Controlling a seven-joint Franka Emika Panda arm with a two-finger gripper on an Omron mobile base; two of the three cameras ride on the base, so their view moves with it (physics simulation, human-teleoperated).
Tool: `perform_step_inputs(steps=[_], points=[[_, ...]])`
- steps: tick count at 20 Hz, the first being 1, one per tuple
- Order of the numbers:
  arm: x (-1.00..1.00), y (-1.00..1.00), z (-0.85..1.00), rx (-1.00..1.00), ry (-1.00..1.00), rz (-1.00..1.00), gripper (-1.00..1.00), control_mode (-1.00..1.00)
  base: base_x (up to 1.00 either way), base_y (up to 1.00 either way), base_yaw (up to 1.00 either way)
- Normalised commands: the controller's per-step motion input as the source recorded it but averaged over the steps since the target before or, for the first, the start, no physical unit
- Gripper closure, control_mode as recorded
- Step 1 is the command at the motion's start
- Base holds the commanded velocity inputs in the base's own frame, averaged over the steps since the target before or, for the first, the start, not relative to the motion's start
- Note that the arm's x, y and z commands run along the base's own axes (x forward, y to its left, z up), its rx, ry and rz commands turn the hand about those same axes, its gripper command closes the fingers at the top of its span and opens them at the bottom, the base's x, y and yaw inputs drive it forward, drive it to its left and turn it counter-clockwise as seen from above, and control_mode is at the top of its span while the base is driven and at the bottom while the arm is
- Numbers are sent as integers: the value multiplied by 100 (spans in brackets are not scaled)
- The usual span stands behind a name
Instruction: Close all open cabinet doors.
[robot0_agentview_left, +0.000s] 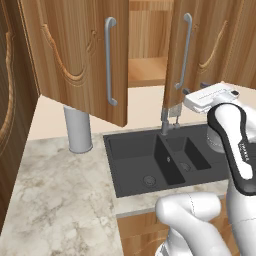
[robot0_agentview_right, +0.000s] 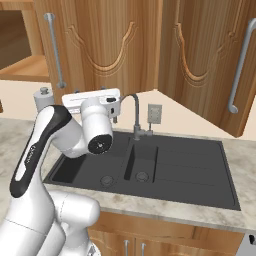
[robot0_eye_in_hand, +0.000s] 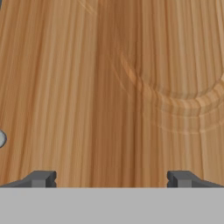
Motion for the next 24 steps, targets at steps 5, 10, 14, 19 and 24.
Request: perform_step_inputs(steps=[5, 10, 14, 19, 24], points=[[35, 26, 0, 0, 1, -7, -100, -100, 0, 0, 0], [32, 34, 0, 0, 0, -12, -100, -100, 0, 0, 0], [29, 24, 0, 0, 0, -14, -100, -100, 0, 0, 0], [26, 12, 0, 0, 0, -12, -100, -100, 0, 0, 0], [24, 1, 0, 0, 0, -10, -100, -100, 0, 0, 0]])
